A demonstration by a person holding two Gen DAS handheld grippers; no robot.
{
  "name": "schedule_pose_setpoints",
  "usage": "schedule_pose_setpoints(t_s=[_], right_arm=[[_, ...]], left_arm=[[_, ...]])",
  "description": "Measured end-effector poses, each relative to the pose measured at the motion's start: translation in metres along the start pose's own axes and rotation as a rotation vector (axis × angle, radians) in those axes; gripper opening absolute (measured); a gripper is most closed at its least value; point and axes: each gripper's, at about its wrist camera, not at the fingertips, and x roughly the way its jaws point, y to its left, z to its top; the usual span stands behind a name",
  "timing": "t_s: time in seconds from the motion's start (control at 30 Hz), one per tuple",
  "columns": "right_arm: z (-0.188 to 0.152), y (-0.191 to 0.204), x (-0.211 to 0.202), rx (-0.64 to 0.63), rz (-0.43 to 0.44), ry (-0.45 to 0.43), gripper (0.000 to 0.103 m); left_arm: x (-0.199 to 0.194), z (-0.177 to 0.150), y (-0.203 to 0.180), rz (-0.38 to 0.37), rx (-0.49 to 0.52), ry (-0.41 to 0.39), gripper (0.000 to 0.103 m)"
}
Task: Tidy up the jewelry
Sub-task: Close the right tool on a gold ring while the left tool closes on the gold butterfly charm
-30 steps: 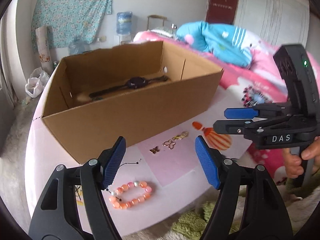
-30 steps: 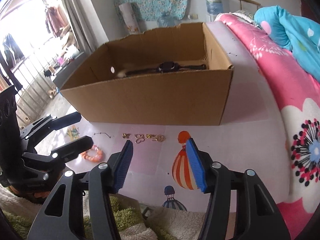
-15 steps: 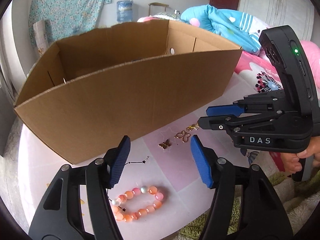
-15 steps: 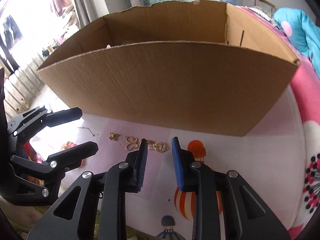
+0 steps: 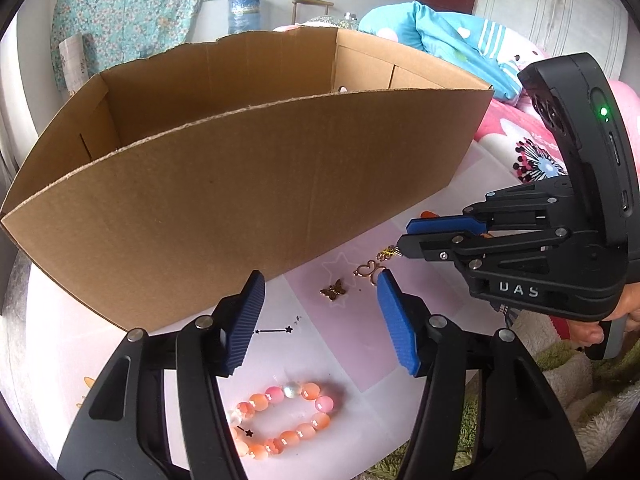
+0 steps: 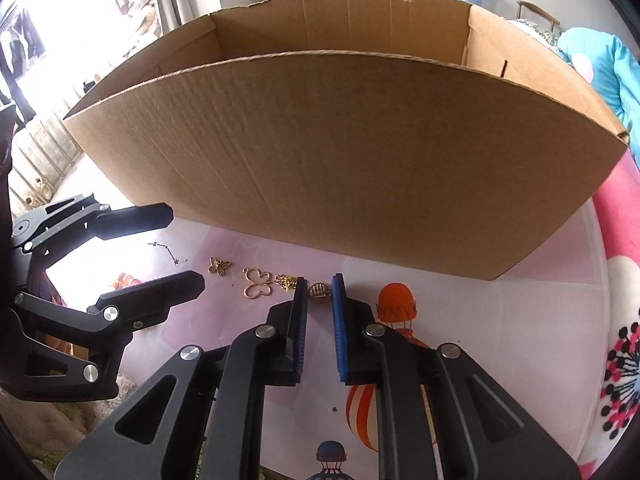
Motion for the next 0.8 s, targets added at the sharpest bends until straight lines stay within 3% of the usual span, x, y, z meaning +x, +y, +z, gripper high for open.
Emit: schedule_pose_setpoints(t_s=[0.27, 0.53, 0.8], right_arm=[[-0.007, -0.009, -0.017, 0.029, -0.01, -0.021, 0.012], [-0.017, -0.013, -0.019, 0.079, -0.019, -0.025, 0.012], [-0.017, -0.019, -0.016, 0.109, 0.007, -0.028, 0.012]], left_arm=[[0.0, 0.0, -0.007, 0.014, 0.013, 0.002, 0.055], [0.019, 0.004, -0.017, 0.052, 0.011, 0.094, 0.033], [0.027, 0.006, -0.019, 0.073, 0.001, 0.124, 0.018]])
